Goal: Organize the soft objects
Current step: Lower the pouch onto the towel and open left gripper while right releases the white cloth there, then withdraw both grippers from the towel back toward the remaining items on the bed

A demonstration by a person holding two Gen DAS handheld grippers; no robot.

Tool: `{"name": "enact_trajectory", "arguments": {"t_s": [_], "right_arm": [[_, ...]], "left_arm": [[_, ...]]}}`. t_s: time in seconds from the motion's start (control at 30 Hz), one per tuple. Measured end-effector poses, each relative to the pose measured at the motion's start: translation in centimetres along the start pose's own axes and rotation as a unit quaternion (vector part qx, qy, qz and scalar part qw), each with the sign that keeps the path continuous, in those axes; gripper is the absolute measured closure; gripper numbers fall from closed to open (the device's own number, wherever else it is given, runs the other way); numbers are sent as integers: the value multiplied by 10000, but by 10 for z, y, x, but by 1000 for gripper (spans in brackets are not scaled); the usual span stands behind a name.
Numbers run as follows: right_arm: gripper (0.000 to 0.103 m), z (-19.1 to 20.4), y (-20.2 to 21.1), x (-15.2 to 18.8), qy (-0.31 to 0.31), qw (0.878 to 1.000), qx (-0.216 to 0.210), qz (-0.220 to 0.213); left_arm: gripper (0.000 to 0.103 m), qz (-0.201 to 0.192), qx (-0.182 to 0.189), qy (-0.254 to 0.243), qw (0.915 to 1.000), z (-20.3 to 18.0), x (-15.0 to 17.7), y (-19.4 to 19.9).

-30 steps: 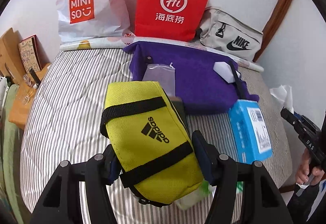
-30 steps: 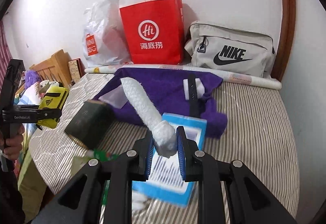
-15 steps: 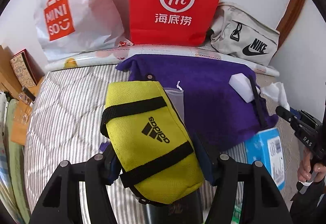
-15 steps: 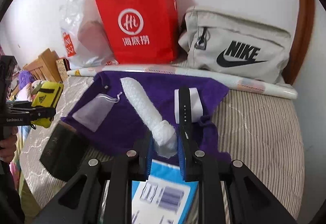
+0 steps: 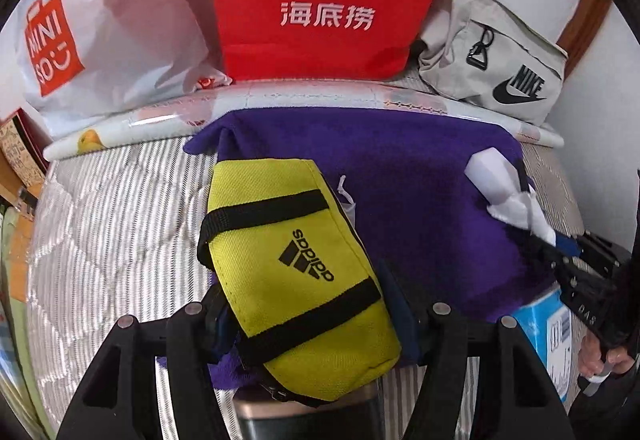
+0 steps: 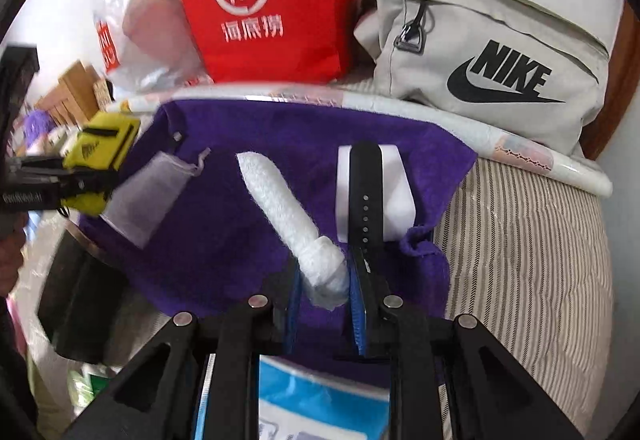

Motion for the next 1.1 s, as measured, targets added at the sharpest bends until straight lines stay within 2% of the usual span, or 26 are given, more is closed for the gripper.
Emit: {"name": "enact_trajectory", "arguments": {"t_s": [0.43, 0.53, 0.63, 0.7, 0.73, 0.8, 0.83, 0.9, 1.1], "right_arm": [[81, -7, -19, -1, 4, 9992, -234, 328], [80, -6, -19, -1, 56, 9991, -270, 329], [72, -5, -19, -1, 58, 9988, -376, 304], [62, -4, -17, -1, 61, 9986, -454, 267], [59, -2, -15, -2, 70, 9985, -500, 231], [45, 1, -9, -2, 121, 9988, -456, 101], [42, 3, -7, -2, 165, 9990, -421, 51], [41, 5, -1, -4, 181, 9990, -407, -75], [41, 9, 15, -5, 86, 9986, -483, -213]], "left_arm": [[40, 325, 55, 80, 9994, 1, -9, -35], [36, 326, 206, 131, 9992, 2, -11, -38], [34, 293, 380, 221, 9986, 3, -12, -38], [24, 255, 466, 247, 9983, 4, -13, -35], [23, 218, 476, 234, 9984, 4, -12, -33], [22, 203, 389, 191, 9989, 3, -13, -30], [22, 185, 341, 188, 9991, 4, -12, -27], [22, 159, 345, 195, 9991, 5, -11, -21], [22, 22, 13, 238, 9997, 10, -4, -1]]}}
Point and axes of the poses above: each gripper's, at about its wrist camera, not at the fingertips, and y roughly against the way its jaws point, z to its left, x to its underside, the point moved 1 cm from there along -y, roughly the way its jaws point, and after that the axes turned 3 degrees about -y, right-handed, at the moved point
